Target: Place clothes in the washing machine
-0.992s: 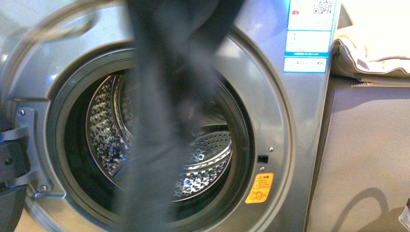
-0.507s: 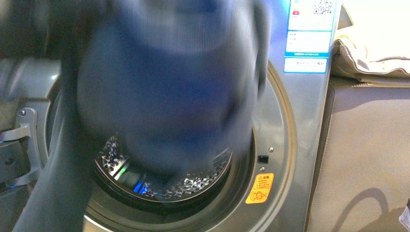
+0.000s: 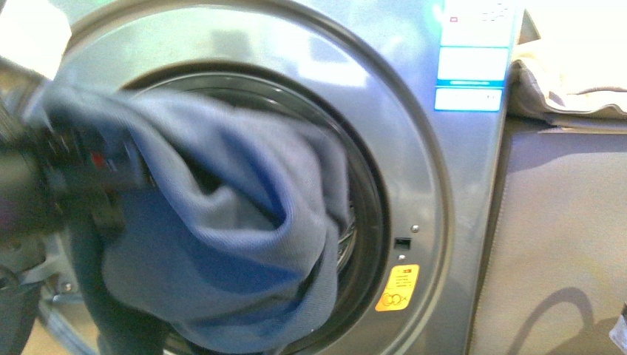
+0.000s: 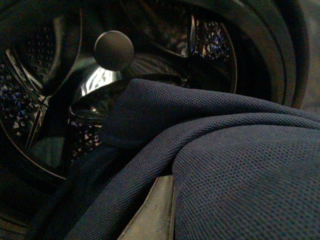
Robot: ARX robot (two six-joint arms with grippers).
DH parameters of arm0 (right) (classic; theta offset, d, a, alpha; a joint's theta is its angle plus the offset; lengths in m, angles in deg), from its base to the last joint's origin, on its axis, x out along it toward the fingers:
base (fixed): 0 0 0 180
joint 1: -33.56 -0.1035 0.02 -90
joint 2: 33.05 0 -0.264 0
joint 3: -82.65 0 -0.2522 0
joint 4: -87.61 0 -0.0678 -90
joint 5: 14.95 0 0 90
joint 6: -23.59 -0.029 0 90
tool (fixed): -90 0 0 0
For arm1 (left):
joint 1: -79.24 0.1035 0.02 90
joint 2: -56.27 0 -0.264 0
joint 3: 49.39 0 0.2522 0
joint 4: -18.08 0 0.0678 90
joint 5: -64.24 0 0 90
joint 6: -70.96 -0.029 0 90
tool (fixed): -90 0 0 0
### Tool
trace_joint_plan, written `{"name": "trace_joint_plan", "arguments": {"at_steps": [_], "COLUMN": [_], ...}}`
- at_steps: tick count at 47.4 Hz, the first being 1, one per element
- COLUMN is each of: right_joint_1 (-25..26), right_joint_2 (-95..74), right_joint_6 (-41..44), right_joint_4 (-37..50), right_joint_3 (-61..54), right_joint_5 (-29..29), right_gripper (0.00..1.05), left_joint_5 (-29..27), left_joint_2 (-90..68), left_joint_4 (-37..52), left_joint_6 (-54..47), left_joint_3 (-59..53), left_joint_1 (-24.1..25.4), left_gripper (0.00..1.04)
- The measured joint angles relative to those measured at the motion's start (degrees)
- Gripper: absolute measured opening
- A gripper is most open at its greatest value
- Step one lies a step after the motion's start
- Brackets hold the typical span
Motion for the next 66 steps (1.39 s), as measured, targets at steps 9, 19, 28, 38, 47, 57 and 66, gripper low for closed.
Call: {"name": "trace_joint_plan", "arguments": {"at_steps": [9,19,28,38,47,57,66], "right_joint_1": [15.39,17.09,7.28,13.14,18.80,27.74,31.82], "right_joint_2": [16.48,32.92,41.05,44.76,46.42,47.80,47.95], "right_joint_6": [0.02,0.04,0.04,0.09,0.09,0.09,0.07], "right_joint_4": [7.67,11.54,10.51,6.93,5.22,3.63,3.56], "right_joint_3": [-23.54,-48.44,-55.23,-55.25,-55.25,-55.25,-55.25], "right_joint_5": [-17.09,-15.17,-6.27,-13.18,-18.56,-29.16,-30.86], "right_gripper": [0.20,0.02,0.02,0.02,0.02,0.02,0.02], "left_joint_5": [-0.74,-4.79,-8.31,-10.71,-12.74,-16.46,-21.14], "left_joint_2": [-4.44,-11.63,-17.59,-23.98,-28.79,-34.29,-40.17], "left_joint_4": [1.90,4.70,5.64,5.70,5.68,5.75,5.68], "left_joint_6": [0.61,0.55,0.52,0.35,-0.92,-2.67,-3.28], "left_joint_3": [1.44,5.64,10.47,15.65,20.37,27.21,34.07], "left_joint_1": [-0.02,0.02,-0.09,-0.35,-0.33,-0.11,-0.07], "left_gripper": [0.07,0.07,0.07,0.07,0.07,0.07,0.07]}}
